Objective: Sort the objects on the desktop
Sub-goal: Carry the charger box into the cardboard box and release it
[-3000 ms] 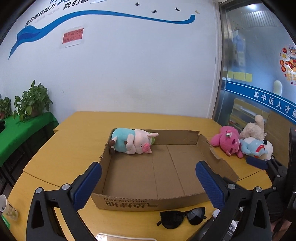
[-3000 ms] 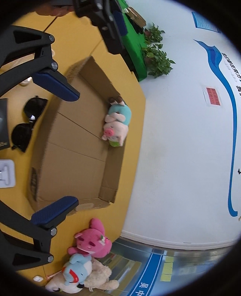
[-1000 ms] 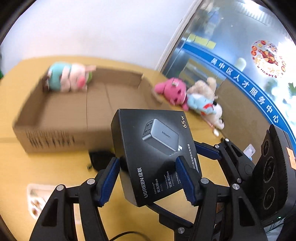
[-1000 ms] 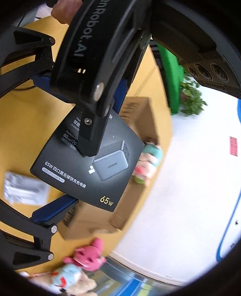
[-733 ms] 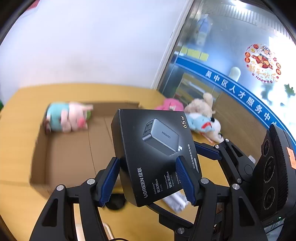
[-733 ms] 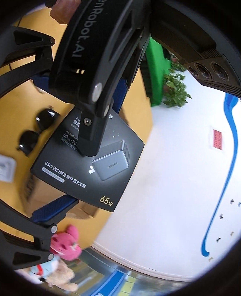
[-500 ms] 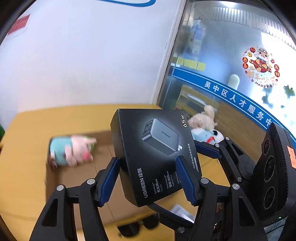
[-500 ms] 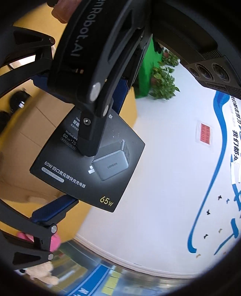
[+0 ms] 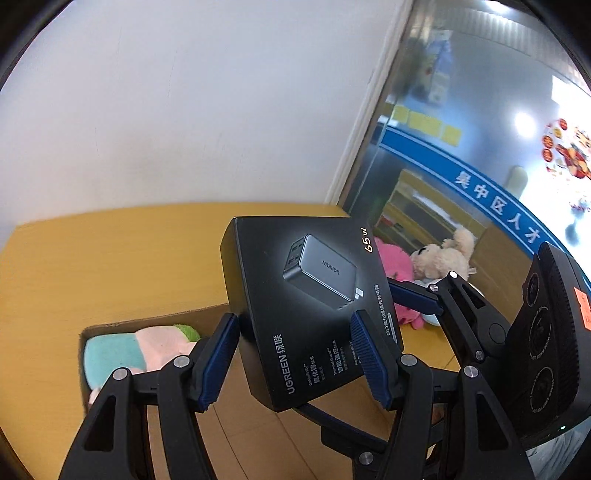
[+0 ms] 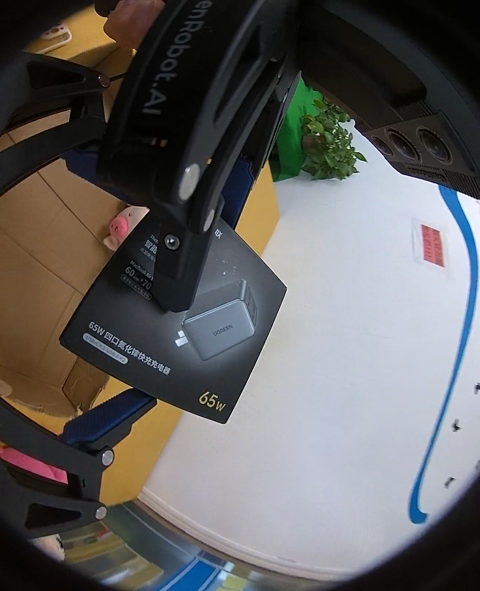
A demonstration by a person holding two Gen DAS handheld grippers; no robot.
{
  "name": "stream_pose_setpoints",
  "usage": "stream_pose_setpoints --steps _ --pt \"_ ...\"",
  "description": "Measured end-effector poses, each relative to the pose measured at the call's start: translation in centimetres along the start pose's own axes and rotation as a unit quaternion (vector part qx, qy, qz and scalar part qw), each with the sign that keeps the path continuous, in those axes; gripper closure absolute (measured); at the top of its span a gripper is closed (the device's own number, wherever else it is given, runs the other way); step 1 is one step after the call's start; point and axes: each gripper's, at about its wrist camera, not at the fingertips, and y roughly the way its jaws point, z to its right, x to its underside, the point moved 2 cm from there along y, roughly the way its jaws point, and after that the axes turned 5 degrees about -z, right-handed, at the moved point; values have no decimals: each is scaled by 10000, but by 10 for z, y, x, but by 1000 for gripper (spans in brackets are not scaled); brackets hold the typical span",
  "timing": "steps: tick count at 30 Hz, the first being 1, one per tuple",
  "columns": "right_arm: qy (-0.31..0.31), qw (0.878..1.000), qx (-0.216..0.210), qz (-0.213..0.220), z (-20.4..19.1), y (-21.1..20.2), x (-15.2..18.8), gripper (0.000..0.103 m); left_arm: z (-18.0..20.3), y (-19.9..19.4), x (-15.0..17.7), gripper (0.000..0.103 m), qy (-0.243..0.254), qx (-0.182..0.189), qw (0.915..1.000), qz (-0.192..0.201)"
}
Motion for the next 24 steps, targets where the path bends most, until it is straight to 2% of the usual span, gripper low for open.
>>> stream_pose_setpoints --steps 3,6,11,14,18,21,22,24 --pt "3 9991 -310 -297 16 41 13 4 -21 44 -3 43 -223 23 9991 -366" --pt "119 9961 -607 -635 27 79 33 4 -36 90 0 43 -402 -108 9961 -777" --pt "416 9859 -1065 -1224 42 135 67 4 -55 158 8 43 -832 -362 9812 -1703" --pt "727 9779 -1317 -1451 52 156 83 4 -52 182 10 43 -736 -649 9750 -1993" --pt "953 9657 -1533 -1868 58 178 103 4 -56 210 23 44 -900 -876 9612 -2455" --pt "983 9580 -1648 -2133 53 186 117 8 -68 223 34 45 -1184 -910 9501 -2738" --pt "958 9577 -1625 -2173 54 188 118 8 -72 222 36 44 -1359 -830 9496 -2699" --pt "933 9585 -1539 -2211 52 187 120 8 -74 220 36 44 -1409 -818 9501 -2661"
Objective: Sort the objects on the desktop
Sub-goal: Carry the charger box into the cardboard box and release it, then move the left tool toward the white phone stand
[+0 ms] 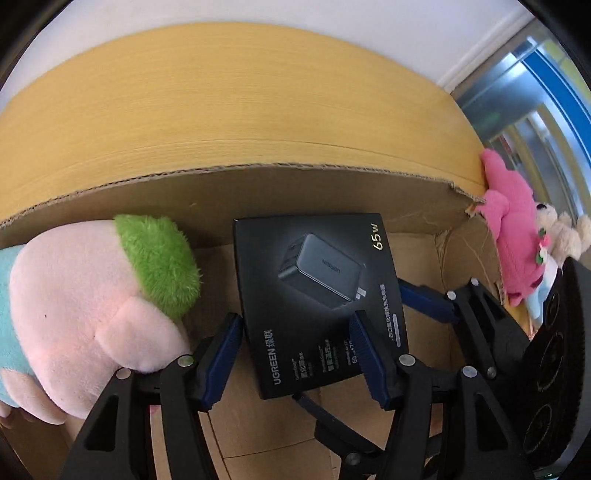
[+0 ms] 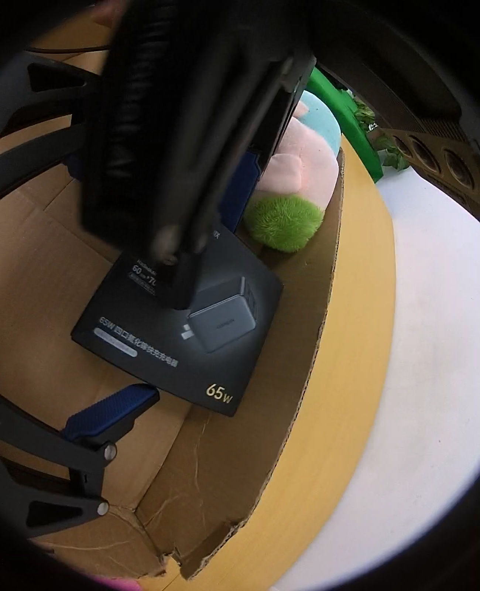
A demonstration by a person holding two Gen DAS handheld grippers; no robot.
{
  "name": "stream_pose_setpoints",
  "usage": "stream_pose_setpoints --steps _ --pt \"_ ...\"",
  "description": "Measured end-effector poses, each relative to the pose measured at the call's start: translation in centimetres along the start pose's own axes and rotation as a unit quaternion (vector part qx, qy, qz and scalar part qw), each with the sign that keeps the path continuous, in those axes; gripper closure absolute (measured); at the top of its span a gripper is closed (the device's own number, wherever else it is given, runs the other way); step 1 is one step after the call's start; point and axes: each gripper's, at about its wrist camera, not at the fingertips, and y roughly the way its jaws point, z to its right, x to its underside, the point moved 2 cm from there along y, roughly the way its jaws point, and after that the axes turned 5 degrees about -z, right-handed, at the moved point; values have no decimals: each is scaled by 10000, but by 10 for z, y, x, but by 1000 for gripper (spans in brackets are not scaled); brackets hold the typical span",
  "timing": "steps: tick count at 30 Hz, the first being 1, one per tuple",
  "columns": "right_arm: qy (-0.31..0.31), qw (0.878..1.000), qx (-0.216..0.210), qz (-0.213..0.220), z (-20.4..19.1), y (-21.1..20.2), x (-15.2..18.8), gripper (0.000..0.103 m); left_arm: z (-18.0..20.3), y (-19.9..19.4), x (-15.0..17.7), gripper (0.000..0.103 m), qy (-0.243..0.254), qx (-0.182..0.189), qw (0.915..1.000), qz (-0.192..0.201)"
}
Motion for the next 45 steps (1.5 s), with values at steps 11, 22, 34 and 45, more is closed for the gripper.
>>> stream_pose_setpoints --steps 11,22,34,45 --pt "61 9791 1636 1203 -55 -137 56 6 28 -167 121 25 772 -757 9594 2606" --pt "783 9389 2684 2008 -143 -237 133 1 61 -251 321 0 988 -1293 8915 4228" --pt "832 9446 2493 1965 -193 -258 186 1 61 -231 405 0 590 -1297 8942 4244" --pt "866 9429 2580 1920 -200 -262 220 1 62 -200 430 0 558 -1183 9091 3955"
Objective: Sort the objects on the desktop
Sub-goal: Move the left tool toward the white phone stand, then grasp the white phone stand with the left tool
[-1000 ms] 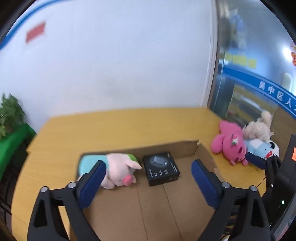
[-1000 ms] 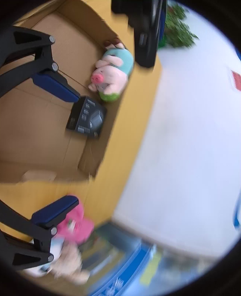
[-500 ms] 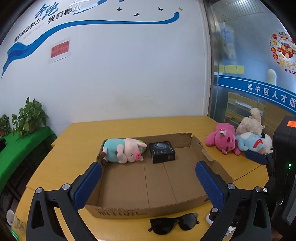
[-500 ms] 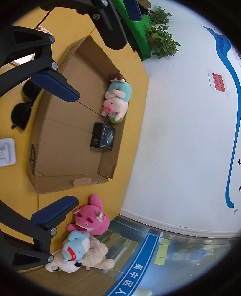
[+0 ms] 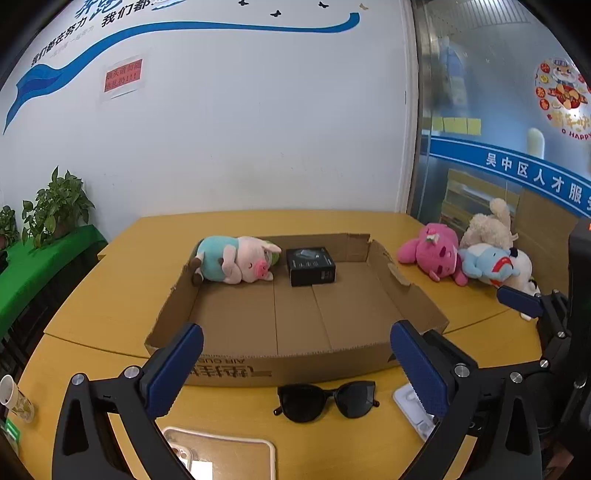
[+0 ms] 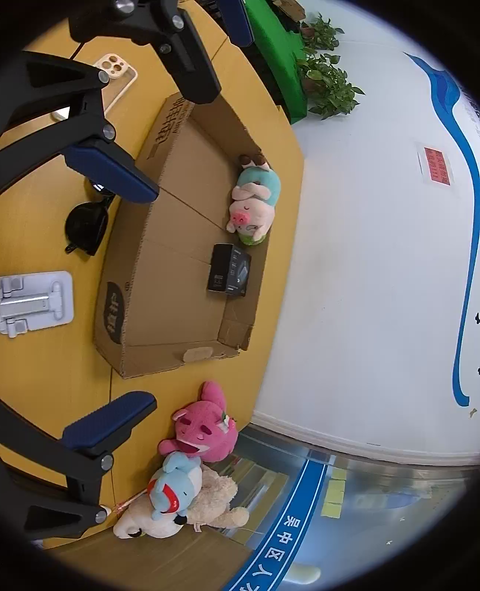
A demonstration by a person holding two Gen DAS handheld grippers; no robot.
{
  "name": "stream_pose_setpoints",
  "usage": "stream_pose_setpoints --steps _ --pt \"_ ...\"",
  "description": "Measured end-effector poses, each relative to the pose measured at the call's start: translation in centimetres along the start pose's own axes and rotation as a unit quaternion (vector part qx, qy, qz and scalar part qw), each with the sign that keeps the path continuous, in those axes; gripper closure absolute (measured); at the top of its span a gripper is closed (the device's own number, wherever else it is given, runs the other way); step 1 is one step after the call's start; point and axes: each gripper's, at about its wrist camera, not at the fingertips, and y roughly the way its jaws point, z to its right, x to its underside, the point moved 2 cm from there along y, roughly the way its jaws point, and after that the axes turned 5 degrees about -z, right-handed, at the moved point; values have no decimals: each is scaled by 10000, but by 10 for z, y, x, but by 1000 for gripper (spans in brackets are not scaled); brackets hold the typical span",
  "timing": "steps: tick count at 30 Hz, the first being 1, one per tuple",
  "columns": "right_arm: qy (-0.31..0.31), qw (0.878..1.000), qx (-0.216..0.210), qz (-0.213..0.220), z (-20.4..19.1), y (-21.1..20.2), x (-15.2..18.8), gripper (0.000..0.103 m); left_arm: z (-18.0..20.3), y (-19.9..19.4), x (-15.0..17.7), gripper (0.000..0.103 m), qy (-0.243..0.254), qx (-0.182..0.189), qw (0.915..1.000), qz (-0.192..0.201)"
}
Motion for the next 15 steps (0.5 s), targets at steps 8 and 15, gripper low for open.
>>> stream_pose_setpoints --steps 8,15 --pt "29 9964 -16 -846 40 41 64 1 14 43 39 0 -37 692 9926 -1002" --pt "412 9720 -1026 -2075 68 91 133 1 33 86 80 0 -307 1372 9727 -1844"
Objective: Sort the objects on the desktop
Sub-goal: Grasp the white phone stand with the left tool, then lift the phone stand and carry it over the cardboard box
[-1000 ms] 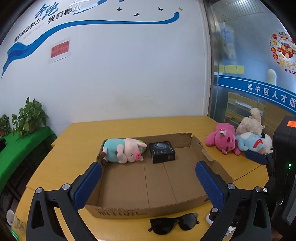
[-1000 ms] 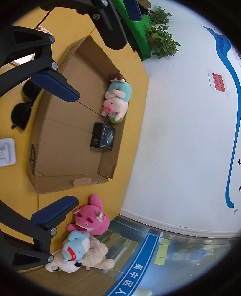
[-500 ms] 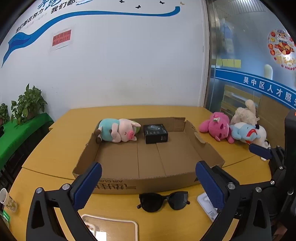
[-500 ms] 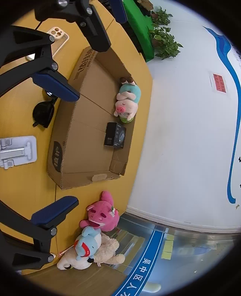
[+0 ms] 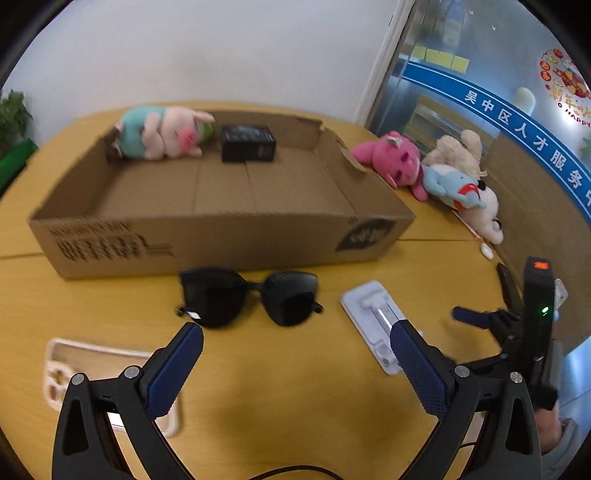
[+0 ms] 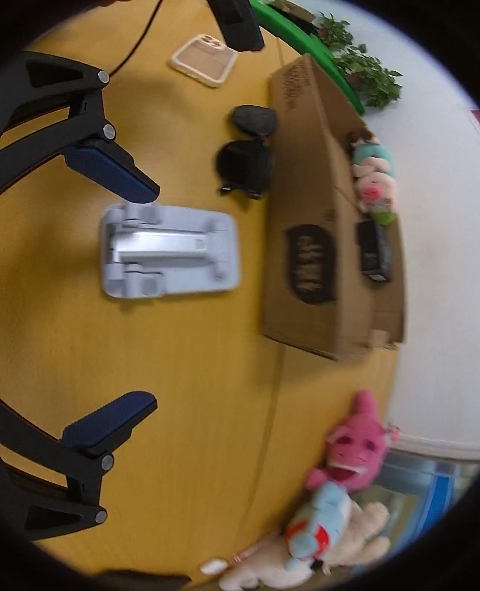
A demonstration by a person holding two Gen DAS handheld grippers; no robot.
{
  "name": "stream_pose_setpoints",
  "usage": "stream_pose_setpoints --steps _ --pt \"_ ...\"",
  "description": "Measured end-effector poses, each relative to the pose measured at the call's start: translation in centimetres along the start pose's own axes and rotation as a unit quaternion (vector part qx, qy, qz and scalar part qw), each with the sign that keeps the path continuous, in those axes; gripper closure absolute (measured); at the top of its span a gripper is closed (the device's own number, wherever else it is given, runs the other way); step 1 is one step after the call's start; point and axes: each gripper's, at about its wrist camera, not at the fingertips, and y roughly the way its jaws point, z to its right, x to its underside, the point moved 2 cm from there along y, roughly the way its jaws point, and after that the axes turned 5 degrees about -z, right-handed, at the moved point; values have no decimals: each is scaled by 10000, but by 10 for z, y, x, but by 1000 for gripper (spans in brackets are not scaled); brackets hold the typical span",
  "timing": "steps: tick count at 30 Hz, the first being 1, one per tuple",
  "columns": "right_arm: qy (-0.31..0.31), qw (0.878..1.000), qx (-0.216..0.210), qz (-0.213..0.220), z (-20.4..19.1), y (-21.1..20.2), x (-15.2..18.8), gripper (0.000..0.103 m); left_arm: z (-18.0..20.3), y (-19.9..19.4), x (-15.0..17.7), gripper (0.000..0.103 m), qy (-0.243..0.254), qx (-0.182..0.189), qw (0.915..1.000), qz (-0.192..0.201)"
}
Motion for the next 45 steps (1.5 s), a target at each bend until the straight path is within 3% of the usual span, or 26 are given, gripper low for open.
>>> stream_pose_setpoints --steps 4,7,9,15,23,25,27,31,36,41,45 --pt "-384 9992 -39 -136 -19 17 7 4 2 22 5 6 -14 397 9986 -340" --pt "-381 9990 -9 -247 -23 27 9 19 0 32 7 10 -110 573 9970 -508" --pt "-297 9995 -49 -137 -24 22 9 37 -1 38 7 10 -142 709 9955 -619" --pt "-279 9996 -17 -109 -41 15 21 37 13 55 -1 12 104 944 9924 -777" --pt "53 9999 -143 -7 -60 8 31 38 38 95 3 32 161 1240 9805 -1512" --pt "14 9998 -190 1 -67 8 31 38 45 95 4 34 261 1121 9825 -1467" --pt "9 9999 -127 99 -74 4 32 38 47 96 4 43 345 926 9847 -1435" --pt "-83 9997 6 238 -79 -3 30 38 37 93 4 44 77 1074 9837 -1437" --pt "-169 9987 94 479 -87 -20 24 38 42 70 -4 45 247 953 9882 -1171" --pt "-161 9951 214 956 -85 -55 -1 38 55 33 -36 45 541 950 9915 -702" --pt "-173 9889 392 1424 -83 -86 -35 38 67 -1 -80 45 849 961 9914 -277"
